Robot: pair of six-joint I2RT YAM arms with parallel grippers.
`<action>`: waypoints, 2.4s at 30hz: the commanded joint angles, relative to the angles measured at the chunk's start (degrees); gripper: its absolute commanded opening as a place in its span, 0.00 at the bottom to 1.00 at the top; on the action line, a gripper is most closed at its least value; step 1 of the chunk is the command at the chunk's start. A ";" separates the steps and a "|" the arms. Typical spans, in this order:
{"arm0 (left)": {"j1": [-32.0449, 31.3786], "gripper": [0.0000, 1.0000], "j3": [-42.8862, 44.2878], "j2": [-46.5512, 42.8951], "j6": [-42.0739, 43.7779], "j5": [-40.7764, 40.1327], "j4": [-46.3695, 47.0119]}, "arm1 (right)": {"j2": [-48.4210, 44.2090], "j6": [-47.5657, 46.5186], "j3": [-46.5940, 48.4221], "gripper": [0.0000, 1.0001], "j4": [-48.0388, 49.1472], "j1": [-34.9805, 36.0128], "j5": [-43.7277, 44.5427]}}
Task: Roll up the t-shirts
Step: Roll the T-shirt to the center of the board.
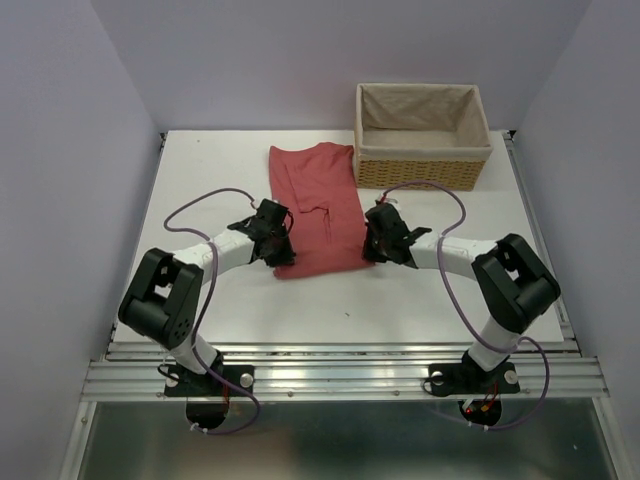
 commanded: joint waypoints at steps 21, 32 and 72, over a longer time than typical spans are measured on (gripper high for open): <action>0.74 0.76 -11.32 -27.23 -12.59 -16.01 -7.10 | -17.16 10.08 -14.29 0.59 11.42 -13.20 -27.43; 2.59 0.74 -24.07 -26.10 -18.30 -3.79 9.94 | -13.91 22.12 -24.14 0.58 25.50 -13.73 -27.71; 3.21 0.00 -24.77 -25.39 -18.48 0.25 5.39 | -15.22 19.58 -30.73 0.01 21.38 -10.57 -27.27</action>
